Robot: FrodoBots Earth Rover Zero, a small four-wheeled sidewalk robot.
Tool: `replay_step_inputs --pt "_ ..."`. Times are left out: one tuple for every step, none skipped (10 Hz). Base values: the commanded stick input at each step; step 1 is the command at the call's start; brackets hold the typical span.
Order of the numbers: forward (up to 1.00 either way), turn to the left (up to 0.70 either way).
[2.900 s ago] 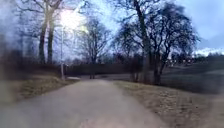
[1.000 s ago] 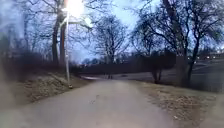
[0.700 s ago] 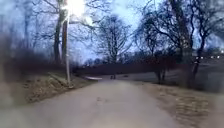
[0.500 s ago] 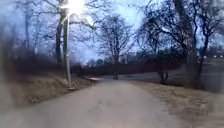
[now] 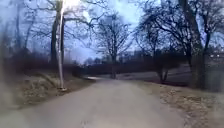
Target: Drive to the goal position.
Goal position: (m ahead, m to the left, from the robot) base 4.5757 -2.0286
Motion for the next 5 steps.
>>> replay_step_inputs --pt "1.0 0.0" --pt "1.0 0.0" --pt "1.0 0.0" --pt "1.0 -0.09" --pt "1.0 -0.33"
